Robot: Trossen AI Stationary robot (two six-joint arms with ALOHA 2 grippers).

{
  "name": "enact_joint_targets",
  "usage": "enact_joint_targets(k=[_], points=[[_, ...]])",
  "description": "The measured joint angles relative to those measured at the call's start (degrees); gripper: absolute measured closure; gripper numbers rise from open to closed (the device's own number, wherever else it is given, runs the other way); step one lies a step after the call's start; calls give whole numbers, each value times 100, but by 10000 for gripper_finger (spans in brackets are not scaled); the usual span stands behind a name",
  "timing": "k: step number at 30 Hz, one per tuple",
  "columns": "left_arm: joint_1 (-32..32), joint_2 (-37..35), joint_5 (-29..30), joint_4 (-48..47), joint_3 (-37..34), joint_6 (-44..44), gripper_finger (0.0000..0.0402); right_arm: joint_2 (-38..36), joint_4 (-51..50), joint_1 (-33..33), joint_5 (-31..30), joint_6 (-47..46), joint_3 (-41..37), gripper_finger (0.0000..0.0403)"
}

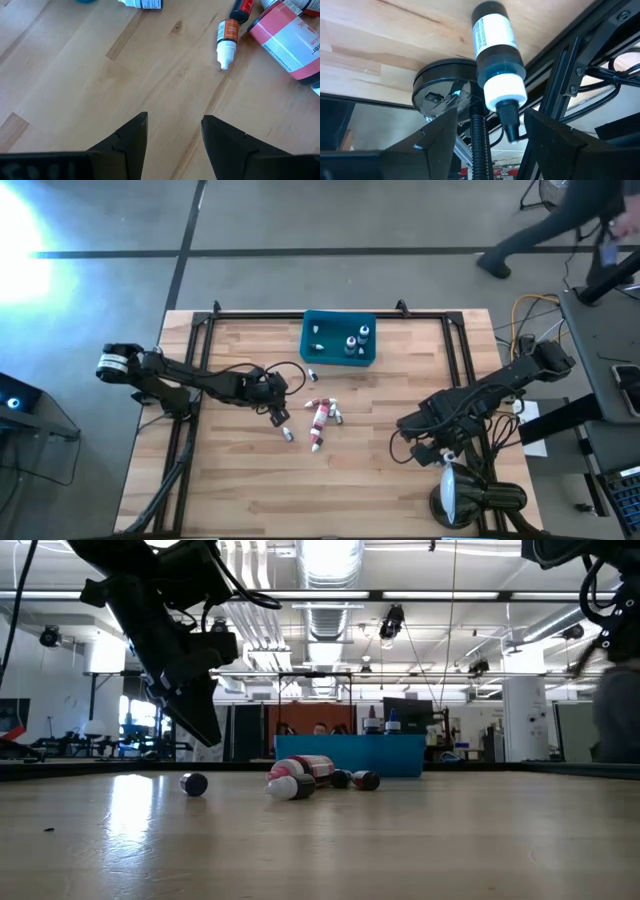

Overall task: Pick & Place food coloring
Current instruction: Put the large black food coloring bottle into the blue bin

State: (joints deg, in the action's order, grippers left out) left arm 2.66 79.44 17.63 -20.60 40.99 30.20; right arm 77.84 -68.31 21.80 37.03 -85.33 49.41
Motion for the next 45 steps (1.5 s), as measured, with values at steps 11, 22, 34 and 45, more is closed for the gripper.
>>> enact_joint_targets(k=[11,22,34,45], points=[[-61,0,0,0,0,-25,239,-2,-134,151,-124,-134,-27,160],[-74,0,-13,0,1,-110,239,-7,213,183,-165,-139,-275,191],[-80,0,-20,0,0,-110,239,-9,272,184,-137,-132,-273,245],[-117,0,-20,-2,0,-110,239,-10,246,-67,-788,445,25,305]])
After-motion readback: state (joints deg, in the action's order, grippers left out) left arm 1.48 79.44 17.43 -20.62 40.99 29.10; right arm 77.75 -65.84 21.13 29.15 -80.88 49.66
